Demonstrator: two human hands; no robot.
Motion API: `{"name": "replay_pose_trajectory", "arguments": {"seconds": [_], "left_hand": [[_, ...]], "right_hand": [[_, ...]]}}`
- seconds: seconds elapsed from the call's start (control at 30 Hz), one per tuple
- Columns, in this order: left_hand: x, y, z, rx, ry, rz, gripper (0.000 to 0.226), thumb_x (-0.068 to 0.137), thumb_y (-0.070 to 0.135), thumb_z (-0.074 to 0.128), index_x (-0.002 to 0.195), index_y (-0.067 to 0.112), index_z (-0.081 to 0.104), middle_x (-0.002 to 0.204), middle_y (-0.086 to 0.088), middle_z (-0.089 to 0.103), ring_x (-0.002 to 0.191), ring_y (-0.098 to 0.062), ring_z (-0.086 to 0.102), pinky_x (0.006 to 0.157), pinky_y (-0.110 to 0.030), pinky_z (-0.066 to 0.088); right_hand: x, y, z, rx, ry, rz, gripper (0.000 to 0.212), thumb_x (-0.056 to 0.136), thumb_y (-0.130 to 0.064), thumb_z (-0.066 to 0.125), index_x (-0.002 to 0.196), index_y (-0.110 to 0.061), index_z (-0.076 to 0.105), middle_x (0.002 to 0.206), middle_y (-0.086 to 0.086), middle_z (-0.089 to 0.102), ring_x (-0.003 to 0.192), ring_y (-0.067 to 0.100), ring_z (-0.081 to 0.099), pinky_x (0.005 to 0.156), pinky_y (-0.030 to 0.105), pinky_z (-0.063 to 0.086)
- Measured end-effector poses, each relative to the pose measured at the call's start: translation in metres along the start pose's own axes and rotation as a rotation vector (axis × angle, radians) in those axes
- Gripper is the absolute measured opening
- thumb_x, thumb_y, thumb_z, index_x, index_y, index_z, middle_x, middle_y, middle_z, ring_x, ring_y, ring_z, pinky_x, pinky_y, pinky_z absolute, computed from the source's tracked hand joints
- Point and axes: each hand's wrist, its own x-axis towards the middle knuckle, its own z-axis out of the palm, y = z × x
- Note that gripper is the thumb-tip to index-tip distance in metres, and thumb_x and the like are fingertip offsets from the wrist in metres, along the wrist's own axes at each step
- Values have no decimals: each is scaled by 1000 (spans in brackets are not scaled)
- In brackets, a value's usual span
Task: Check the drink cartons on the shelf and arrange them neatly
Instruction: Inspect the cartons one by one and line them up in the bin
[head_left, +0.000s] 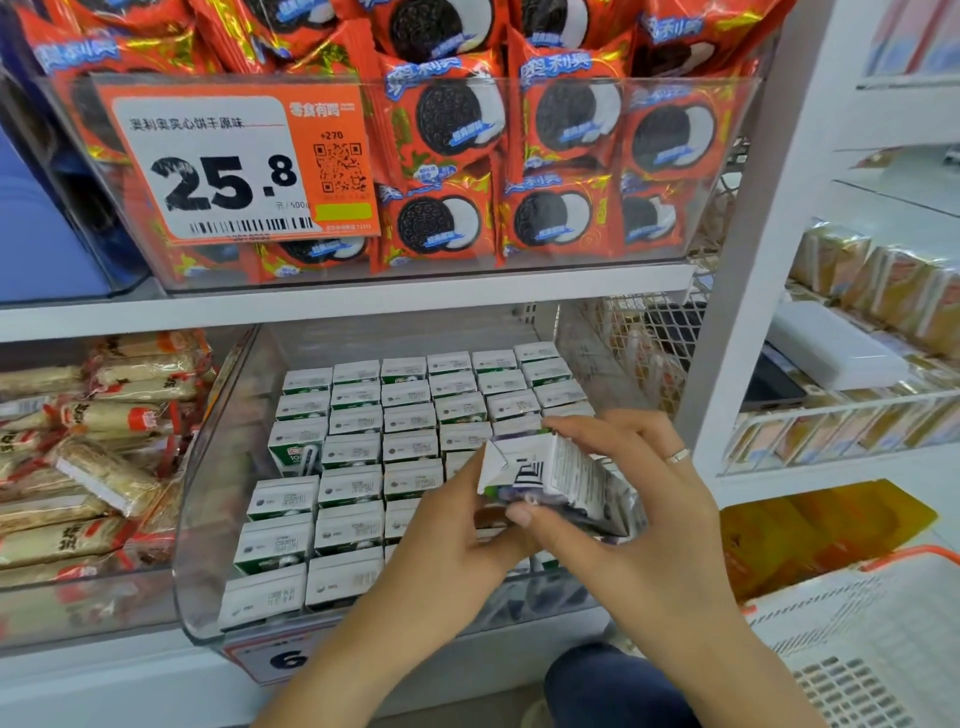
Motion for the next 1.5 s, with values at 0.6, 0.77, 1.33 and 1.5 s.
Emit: {"name": "replay_pose_trajectory", "arguments": {"seconds": [0.6, 0.77, 1.33, 1.5], "left_hand": [[6, -1, 2, -263, -33, -50, 27, 74, 33, 74, 101, 33, 72, 100, 8, 75, 98, -8, 69, 78, -15, 51], [6, 4, -6, -410, -31, -8, 30, 72, 29, 72, 102, 25, 75, 107, -3, 73, 107, -19, 67, 87, -24, 52], [8, 12, -19, -518, 182, -33, 33, 54, 28, 80, 85, 23, 70, 86, -6, 72, 84, -20, 70, 72, -29, 58], [7, 12, -17, -444, 188, -58, 29, 66, 18, 75, 92, 12, 64, 79, -2, 72, 76, -13, 70, 69, -26, 58]], "right_hand": [[6, -6, -9, 94, -30, 155, 49, 64, -48, 74, 110, -34, 61, 105, -11, 59, 102, 1, 56, 80, 9, 44], [5, -4, -11, 186, -26, 260, 35, 64, -36, 78, 96, -37, 64, 97, -18, 67, 100, 8, 62, 85, 25, 50], [9, -6, -12, 404, -41, 453, 37, 60, -49, 78, 94, -35, 74, 91, -8, 74, 88, 11, 69, 79, 25, 55], [10, -6, -13, 421, -55, 487, 36, 59, -49, 79, 92, -37, 74, 82, -3, 75, 79, 15, 69, 73, 28, 57]]}}
